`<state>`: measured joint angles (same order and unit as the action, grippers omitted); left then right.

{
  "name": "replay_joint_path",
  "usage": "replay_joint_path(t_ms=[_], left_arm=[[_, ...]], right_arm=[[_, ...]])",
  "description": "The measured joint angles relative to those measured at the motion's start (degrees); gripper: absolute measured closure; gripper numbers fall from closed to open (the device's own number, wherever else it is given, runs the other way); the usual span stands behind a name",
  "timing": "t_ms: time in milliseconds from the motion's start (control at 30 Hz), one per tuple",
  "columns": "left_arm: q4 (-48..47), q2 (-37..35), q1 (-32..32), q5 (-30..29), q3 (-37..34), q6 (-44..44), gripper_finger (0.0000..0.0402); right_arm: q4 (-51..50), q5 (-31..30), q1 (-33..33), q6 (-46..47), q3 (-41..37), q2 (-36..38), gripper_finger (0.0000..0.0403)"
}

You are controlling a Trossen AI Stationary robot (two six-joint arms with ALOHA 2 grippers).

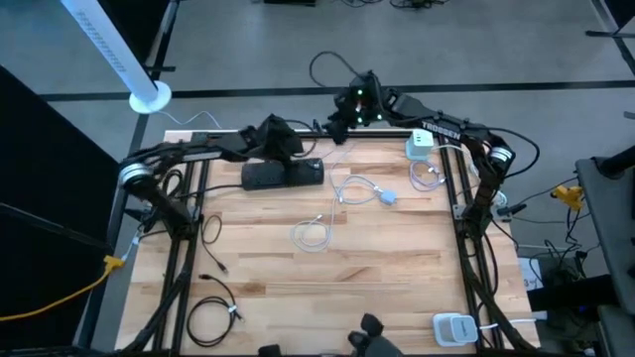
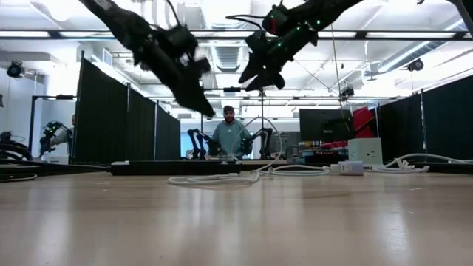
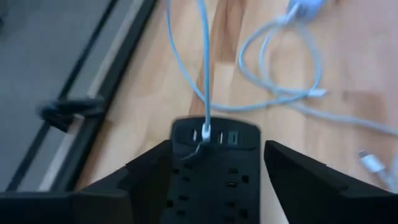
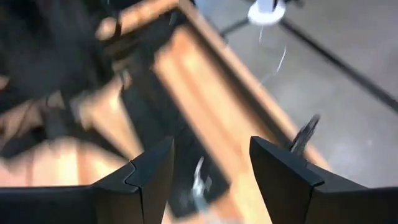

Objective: Insert USB
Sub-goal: Insert the purple charger adapter into the black outlet extension

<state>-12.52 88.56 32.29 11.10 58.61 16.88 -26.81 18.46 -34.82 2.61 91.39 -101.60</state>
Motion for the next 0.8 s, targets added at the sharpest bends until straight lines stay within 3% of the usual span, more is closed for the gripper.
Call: replay_joint_path(t_ms=[200, 367, 600, 800], left_arm=[[-4.4, -9.8, 0.2, 5.9, -1.4, 0.0, 0.0211], [-10.8, -13.6, 0.1, 6.5, -1.6, -4.5, 0.0244], [-9.9, -19.0, -2.2, 9.7, -1.6, -25.9, 0.0287], [-3.8, -22.8, -9.3, 9.9, -1.6, -35.5, 0.0318]], right_arm=[[-14.5, 0.0, 5.6, -7.0, 0.0, 1.7, 0.0208], [-27.6, 0.1, 10.6, -13.2, -1.1, 2.1, 0.0208], [-27.2, 0.1, 12.8, -16.7, -12.1, 2.2, 0.0208], [-24.5, -1.3, 13.2, -15.3, -18.7, 2.2, 0.0208]])
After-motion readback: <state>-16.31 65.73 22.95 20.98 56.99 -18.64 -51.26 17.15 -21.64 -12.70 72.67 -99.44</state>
